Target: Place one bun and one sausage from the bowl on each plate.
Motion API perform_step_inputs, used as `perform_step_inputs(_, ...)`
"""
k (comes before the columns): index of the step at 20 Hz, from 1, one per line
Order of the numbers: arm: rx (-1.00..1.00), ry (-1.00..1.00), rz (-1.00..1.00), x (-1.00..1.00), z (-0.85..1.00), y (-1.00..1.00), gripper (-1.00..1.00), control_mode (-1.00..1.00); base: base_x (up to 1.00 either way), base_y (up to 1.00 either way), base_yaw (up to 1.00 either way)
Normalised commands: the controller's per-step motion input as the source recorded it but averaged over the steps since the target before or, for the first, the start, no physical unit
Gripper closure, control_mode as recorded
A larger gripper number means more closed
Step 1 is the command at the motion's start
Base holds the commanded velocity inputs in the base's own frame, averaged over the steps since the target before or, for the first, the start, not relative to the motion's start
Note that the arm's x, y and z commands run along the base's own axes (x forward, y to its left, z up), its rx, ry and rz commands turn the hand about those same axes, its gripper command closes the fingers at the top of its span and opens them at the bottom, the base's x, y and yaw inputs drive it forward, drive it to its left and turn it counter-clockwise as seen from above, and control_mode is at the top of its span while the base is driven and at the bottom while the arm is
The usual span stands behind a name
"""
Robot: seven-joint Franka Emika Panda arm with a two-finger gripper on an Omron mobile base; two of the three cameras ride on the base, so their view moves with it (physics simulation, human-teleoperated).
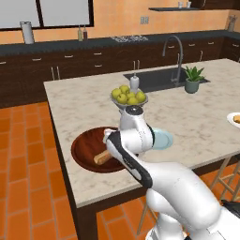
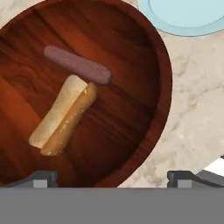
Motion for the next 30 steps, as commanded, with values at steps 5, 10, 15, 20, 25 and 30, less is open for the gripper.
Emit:
perform_step_inputs(5,0.0,0.21,-0.17,0.68,-0.2,0.41,-1.0,-1.0,0.0,0.0,0.0)
perform_step_inputs(10,0.0,0.09,-0.04,0.64,-0.46,0.11,-1.0,-1.0,0.0,0.0,0.0)
perform_step_inputs(15,-0.02,0.1,-0.11,0.32,-0.48,0.23,-1.0,-1.0,0.0,0.0,0.0)
perform_step_inputs(20,0.0,0.03,-0.11,0.19,-0.36,0.22,-1.0,-1.0,0.0,0.0,0.0)
perform_step_inputs(25,-0.06,0.24,-0.16,-0.05,-0.74,0.0,-1.0,-1.0,0.0,0.0,0.0)
perform_step_inputs(30,-0.01,0.02,-0.05,0.0,-0.22,0.0,1.0,-1.0,0.0,0.0,0.0)
